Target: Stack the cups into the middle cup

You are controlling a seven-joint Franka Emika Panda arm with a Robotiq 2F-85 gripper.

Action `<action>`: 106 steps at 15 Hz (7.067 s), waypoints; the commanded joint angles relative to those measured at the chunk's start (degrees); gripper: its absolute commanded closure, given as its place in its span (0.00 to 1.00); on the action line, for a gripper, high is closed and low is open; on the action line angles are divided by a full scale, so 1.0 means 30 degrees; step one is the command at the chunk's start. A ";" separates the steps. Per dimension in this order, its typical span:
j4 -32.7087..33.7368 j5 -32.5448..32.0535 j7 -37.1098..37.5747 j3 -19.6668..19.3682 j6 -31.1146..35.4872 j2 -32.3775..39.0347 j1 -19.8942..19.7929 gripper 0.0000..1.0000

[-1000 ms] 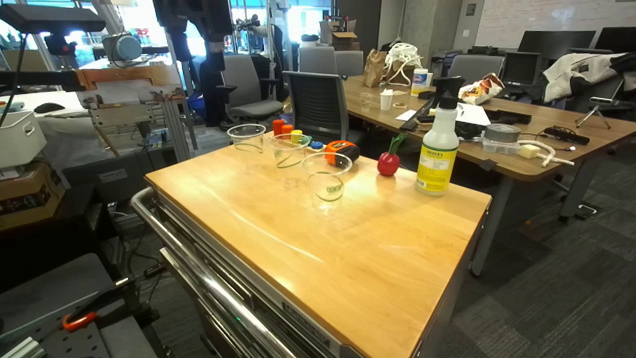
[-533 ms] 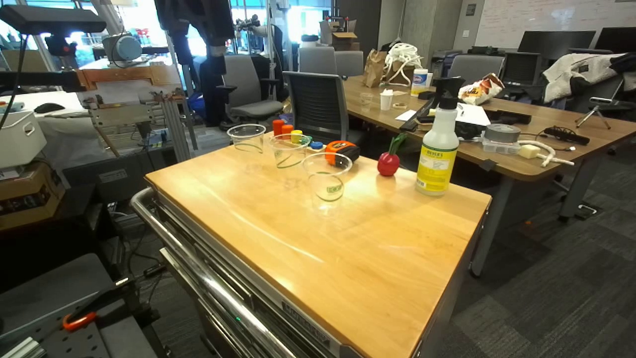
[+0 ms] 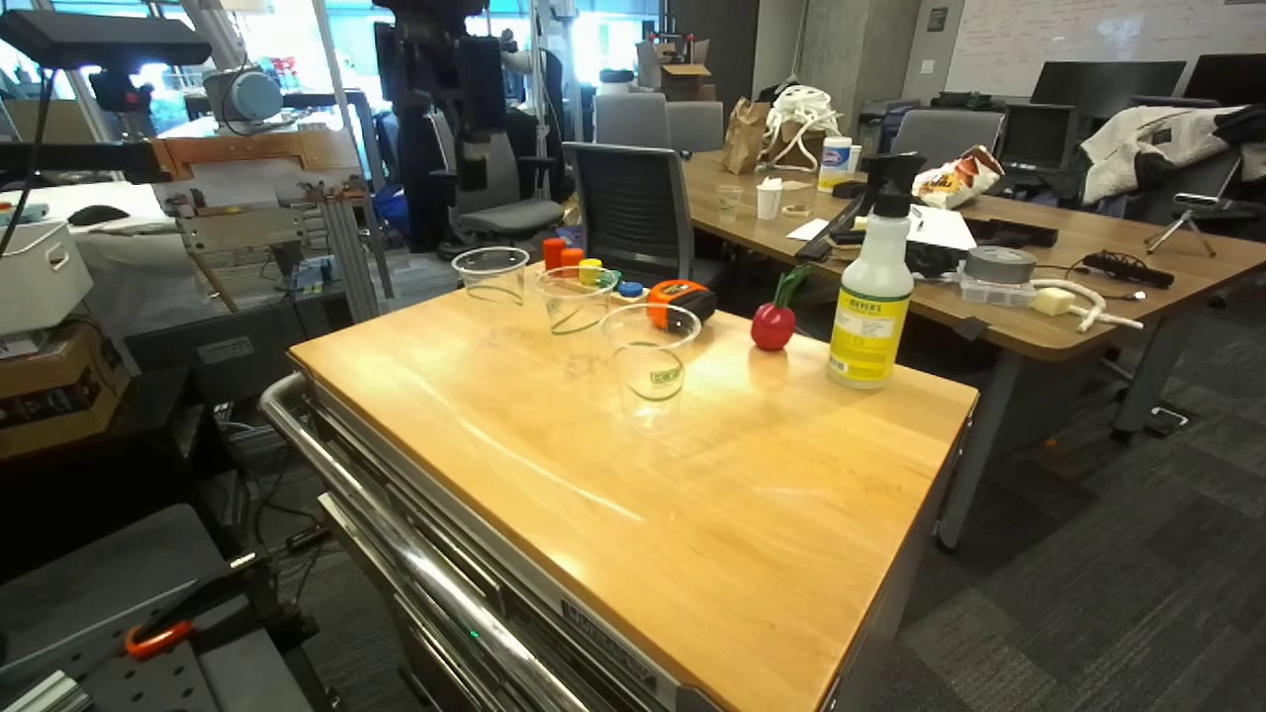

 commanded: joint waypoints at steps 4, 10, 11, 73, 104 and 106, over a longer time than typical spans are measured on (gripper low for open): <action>0.2549 0.1337 0.1536 0.1204 0.0529 0.4041 0.0727 0.00; 0.3633 0.0984 0.4619 0.2230 0.1145 0.6451 0.1378 0.00; 0.3609 0.0771 0.5405 0.2312 0.1729 0.6813 0.1452 0.00; 0.3251 -0.0975 1.4135 0.0056 0.3604 0.5286 -0.0530 0.99; 0.2250 -0.2953 0.9948 0.0358 0.6860 0.5756 0.0034 0.13; 0.2148 -0.3285 1.0278 0.0397 0.6747 0.5551 -0.0084 0.01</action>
